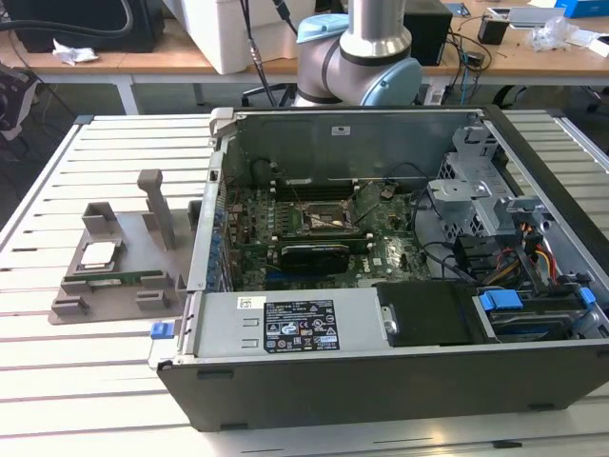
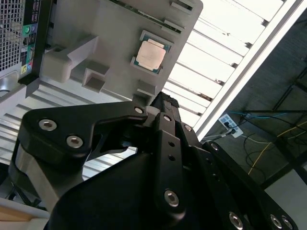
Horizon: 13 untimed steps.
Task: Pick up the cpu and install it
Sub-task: 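Reach for the cpu, then pick up the cpu and move it towards the insertion slot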
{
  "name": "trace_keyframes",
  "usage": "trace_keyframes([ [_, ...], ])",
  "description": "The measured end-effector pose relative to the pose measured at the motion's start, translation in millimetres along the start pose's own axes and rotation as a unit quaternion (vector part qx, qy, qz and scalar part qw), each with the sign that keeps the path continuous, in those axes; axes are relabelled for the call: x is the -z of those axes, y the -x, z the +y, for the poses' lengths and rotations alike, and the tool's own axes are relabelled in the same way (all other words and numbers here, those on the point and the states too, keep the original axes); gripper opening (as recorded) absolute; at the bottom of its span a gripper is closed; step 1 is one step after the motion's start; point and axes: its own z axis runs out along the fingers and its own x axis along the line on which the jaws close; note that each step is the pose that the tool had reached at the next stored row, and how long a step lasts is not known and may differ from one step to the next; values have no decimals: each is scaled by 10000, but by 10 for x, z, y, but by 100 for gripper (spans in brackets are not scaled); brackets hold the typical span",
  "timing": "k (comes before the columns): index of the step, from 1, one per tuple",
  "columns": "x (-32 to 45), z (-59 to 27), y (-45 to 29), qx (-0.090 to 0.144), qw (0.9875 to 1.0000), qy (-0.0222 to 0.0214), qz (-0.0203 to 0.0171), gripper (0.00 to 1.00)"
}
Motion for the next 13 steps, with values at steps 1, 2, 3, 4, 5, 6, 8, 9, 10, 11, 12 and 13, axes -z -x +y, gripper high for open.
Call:
trace_keyframes([
  [1,0,0,-1,0,10000,0,0,11],
  [2,0,0,-2,0,10000,0,0,11],
  [3,0,0,-2,0,10000,0,0,11],
  [4,0,0,-3,0,10000,0,0,11],
  [5,0,0,-3,0,10000,0,0,11],
  [6,0,0,-4,0,10000,0,0,11],
  [8,0,0,-5,0,10000,0,0,17],
  [9,0,0,-5,0,10000,0,0,24],
  [10,0,0,-5,0,10000,0,0,24],
  [11,0,0,-6,-1,10000,0,0,29],
  [12,0,0,-6,0,10000,0,0,42],
  [13,0,-1,-7,0,10000,0,0,42],
])
